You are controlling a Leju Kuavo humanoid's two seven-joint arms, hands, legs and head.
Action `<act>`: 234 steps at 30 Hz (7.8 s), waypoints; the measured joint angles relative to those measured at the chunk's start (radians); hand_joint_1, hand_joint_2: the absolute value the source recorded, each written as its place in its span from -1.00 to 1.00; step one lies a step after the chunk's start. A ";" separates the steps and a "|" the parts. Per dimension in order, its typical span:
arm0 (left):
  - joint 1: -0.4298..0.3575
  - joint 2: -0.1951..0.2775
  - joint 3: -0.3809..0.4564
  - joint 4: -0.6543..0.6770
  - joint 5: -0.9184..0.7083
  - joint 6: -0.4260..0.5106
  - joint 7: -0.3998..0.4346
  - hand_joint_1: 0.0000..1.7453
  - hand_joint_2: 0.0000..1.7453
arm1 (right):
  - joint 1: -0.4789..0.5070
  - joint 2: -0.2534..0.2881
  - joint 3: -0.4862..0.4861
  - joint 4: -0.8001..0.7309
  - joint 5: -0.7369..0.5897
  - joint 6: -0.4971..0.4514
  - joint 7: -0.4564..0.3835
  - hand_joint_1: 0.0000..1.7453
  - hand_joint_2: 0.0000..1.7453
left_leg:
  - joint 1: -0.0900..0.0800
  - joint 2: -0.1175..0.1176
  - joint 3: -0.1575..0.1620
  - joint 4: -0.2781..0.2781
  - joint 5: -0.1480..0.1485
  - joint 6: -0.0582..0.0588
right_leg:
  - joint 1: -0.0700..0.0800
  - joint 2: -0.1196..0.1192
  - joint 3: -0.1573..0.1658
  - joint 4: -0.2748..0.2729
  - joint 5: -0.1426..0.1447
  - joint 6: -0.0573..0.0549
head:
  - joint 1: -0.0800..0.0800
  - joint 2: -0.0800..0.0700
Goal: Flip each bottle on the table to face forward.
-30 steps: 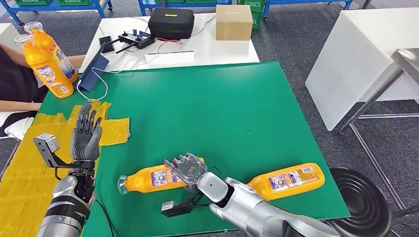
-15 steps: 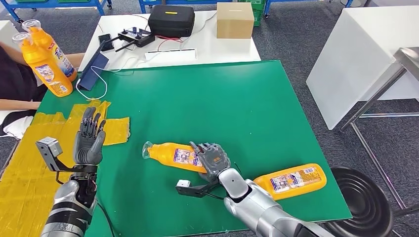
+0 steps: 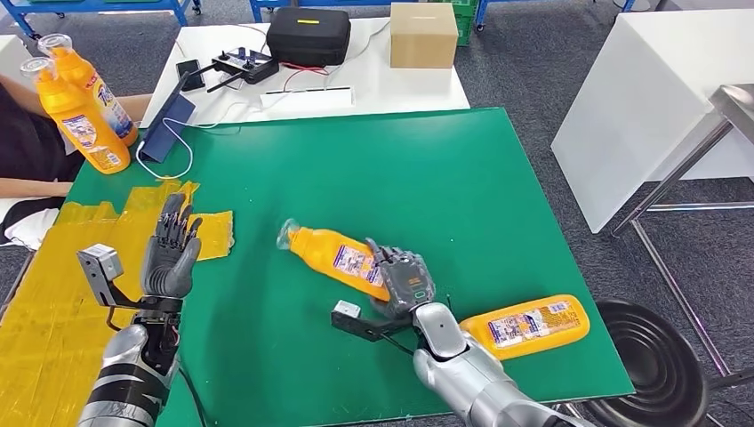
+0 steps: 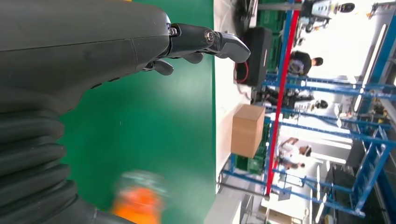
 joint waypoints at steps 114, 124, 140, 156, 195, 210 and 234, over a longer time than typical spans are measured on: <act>-0.121 -0.013 -0.168 -0.108 -0.711 0.870 0.146 1.00 1.00 | 0.384 0.064 0.039 -0.827 -0.521 0.016 -0.581 -1.00 1.00 | 0.000 -0.003 -0.011 0.000 0.001 -0.001 | 0.000 -0.002 -0.011 0.000 0.000 0.000 | -0.001 0.000; -0.268 0.222 -0.214 0.222 -1.576 0.812 0.539 1.00 1.00 | 0.459 -0.031 -0.149 -1.055 -0.410 0.041 -0.540 -1.00 1.00 | 0.000 0.006 -0.009 0.000 0.001 -0.001 | 0.001 0.004 -0.012 0.001 0.002 -0.003 | -0.001 0.000; -0.295 0.383 -0.518 0.571 -1.581 0.737 0.675 1.00 1.00 | 0.515 -0.157 -0.297 -1.146 -0.355 0.011 -0.523 -1.00 1.00 | 0.000 0.002 -0.007 0.000 -0.001 -0.001 | -0.001 0.003 -0.007 0.000 0.001 -0.003 | -0.001 0.000; -0.278 0.282 -0.350 0.636 -1.364 0.789 0.399 -1.00 1.00 | 0.526 -0.317 -0.337 -1.138 -0.219 0.254 -0.407 -1.00 1.00 | -0.003 -0.006 0.003 -0.001 0.001 0.001 | -0.003 -0.004 0.004 0.000 -0.001 0.000 | -0.001 0.000; -0.092 0.007 -0.075 0.043 -0.818 0.798 0.025 -1.00 1.00 | 1.080 -0.911 -1.090 -1.652 -0.474 0.856 -0.448 -1.00 1.00 | -0.008 -0.004 -0.008 0.000 -0.002 0.007 | -0.005 -0.003 -0.008 -0.001 0.001 0.004 | -0.002 0.000; 0.075 -0.028 -0.268 -0.361 -0.542 0.642 -0.037 -1.00 1.00 | 0.958 -0.926 -0.549 -1.324 -0.162 0.508 -0.138 -1.00 1.00 | -0.008 -0.004 -0.009 0.000 -0.002 0.009 | -0.005 -0.003 -0.009 -0.001 0.000 0.004 | -0.002 0.000; 0.107 -0.027 -0.302 -0.459 -0.494 0.620 -0.034 -1.00 1.00 | 0.893 -0.917 -0.387 -1.172 -0.154 0.498 -0.063 -1.00 1.00 | -0.008 -0.004 -0.009 0.000 -0.002 0.009 | -0.005 -0.003 -0.009 -0.001 0.000 0.004 | -0.002 0.000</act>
